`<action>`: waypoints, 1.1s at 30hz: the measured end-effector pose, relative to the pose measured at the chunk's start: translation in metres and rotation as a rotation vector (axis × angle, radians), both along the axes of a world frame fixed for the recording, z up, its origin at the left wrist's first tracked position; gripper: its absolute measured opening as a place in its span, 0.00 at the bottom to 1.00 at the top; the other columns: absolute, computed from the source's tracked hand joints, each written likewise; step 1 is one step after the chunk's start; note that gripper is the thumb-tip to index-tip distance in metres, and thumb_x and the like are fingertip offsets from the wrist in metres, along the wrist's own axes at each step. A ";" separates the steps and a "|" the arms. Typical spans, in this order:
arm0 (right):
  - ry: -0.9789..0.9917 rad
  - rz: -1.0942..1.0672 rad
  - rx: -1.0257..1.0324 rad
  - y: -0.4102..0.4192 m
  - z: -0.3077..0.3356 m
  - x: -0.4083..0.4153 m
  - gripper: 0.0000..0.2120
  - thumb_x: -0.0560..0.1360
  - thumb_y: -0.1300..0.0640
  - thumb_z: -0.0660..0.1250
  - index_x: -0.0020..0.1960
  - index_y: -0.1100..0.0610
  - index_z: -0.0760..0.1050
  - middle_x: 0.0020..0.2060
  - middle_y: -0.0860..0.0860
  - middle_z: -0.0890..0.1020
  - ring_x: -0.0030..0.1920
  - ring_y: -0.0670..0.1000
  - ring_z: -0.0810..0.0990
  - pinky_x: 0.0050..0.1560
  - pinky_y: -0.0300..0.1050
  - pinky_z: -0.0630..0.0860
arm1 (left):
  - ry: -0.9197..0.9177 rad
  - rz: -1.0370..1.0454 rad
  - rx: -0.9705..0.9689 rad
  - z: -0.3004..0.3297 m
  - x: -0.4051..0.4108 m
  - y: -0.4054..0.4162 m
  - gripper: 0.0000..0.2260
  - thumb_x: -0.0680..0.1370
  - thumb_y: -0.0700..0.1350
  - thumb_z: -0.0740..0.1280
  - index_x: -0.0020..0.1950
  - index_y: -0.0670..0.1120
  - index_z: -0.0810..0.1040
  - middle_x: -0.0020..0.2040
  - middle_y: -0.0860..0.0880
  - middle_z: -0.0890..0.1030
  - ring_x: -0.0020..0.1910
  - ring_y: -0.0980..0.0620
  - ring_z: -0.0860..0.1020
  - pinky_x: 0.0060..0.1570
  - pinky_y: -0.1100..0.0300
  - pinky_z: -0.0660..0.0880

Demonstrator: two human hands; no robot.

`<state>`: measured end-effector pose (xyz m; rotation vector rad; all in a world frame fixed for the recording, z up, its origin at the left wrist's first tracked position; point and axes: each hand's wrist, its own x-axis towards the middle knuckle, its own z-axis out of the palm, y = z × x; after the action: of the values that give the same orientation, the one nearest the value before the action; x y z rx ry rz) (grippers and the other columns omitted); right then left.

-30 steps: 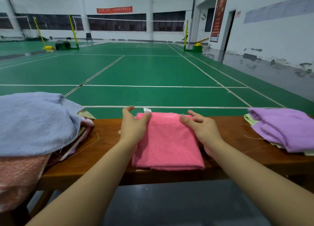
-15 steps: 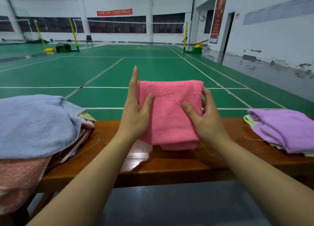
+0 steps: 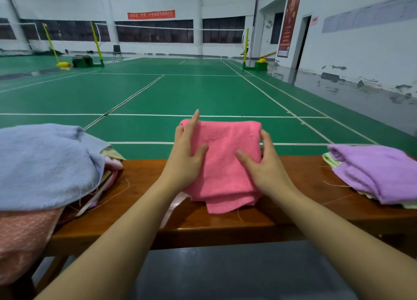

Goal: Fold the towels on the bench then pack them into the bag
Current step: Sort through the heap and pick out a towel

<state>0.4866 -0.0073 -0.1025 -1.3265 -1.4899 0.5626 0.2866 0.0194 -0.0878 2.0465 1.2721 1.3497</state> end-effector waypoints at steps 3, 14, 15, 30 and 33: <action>0.052 -0.018 0.086 0.001 0.015 0.001 0.35 0.77 0.42 0.72 0.77 0.42 0.57 0.70 0.46 0.74 0.66 0.47 0.77 0.66 0.54 0.76 | -0.083 -0.024 0.106 0.014 0.002 0.002 0.34 0.82 0.38 0.66 0.82 0.57 0.54 0.70 0.49 0.62 0.68 0.68 0.60 0.62 0.85 0.51; -0.426 -0.162 -0.231 -0.002 -0.023 -0.001 0.31 0.79 0.48 0.68 0.76 0.51 0.58 0.72 0.56 0.70 0.70 0.60 0.72 0.68 0.52 0.69 | 0.354 0.205 -0.381 -0.044 0.003 0.003 0.25 0.83 0.54 0.62 0.78 0.49 0.64 0.70 0.41 0.68 0.70 0.40 0.69 0.71 0.49 0.64; -0.445 -0.168 -0.247 -0.001 -0.023 0.001 0.32 0.79 0.47 0.68 0.77 0.50 0.56 0.73 0.57 0.67 0.71 0.60 0.70 0.70 0.53 0.67 | 0.406 0.269 -0.347 -0.042 0.004 0.001 0.25 0.82 0.56 0.61 0.77 0.50 0.64 0.69 0.42 0.66 0.69 0.40 0.68 0.70 0.47 0.65; -0.740 -0.244 -0.514 0.009 -0.036 0.006 0.47 0.75 0.24 0.49 0.77 0.61 0.65 0.76 0.62 0.66 0.76 0.62 0.64 0.74 0.55 0.62 | 0.788 -0.138 -0.251 -0.046 0.026 0.002 0.25 0.86 0.57 0.46 0.82 0.49 0.58 0.82 0.49 0.59 0.81 0.53 0.55 0.80 0.49 0.51; -0.700 -0.254 -0.373 0.004 -0.032 0.002 0.39 0.77 0.28 0.54 0.70 0.59 0.72 0.66 0.59 0.77 0.67 0.63 0.73 0.66 0.55 0.70 | 0.631 0.110 -0.376 -0.044 0.021 0.006 0.33 0.84 0.64 0.50 0.80 0.42 0.60 0.81 0.41 0.60 0.80 0.44 0.58 0.78 0.48 0.55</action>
<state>0.4885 -0.0028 -0.1348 -2.1186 -1.7723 0.2125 0.3078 0.0253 -0.1320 2.2107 1.7492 0.4316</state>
